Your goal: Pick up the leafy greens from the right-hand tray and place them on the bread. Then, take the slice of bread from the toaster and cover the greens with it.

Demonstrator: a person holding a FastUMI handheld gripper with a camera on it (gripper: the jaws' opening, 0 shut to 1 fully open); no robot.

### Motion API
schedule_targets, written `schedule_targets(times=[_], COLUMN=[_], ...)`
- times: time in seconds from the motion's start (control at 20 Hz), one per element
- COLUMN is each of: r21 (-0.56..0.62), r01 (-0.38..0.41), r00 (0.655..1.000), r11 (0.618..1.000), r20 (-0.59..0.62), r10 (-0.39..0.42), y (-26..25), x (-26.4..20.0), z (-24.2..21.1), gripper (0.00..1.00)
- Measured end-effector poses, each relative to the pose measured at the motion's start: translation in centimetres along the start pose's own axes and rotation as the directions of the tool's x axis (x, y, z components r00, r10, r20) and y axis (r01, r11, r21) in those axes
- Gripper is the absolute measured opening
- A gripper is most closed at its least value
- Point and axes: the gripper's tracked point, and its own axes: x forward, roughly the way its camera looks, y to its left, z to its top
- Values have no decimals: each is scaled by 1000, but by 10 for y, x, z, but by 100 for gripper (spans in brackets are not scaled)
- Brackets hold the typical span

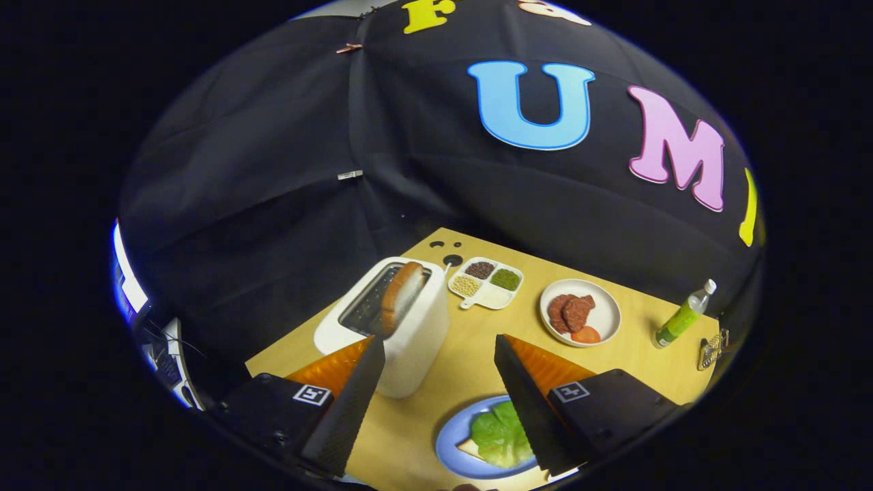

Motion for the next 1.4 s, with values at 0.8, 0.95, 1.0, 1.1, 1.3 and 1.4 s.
schedule_targets(times=[0.8, 0.95, 1.0, 1.1, 1.3, 1.4], r21=[-3, -2, -5, -1, -8, -3], r01=[52, 60, 73, 86, 108, 110], r00=[997, 996, 995, 994, 991, 989], r11=[999, 998, 997, 996, 994, 994], r20=[-63, -64, -62, -73, -80, -95], r10=[-52, -60, -73, -86, -109, -110], y=[32, 35, 35, 36, 36, 34], x=[112, 120, 125, 129, 136, 142], z=[11, 13, 14, 9, 8, 4], gripper=[100, 100, 96, 79, 64, 49])
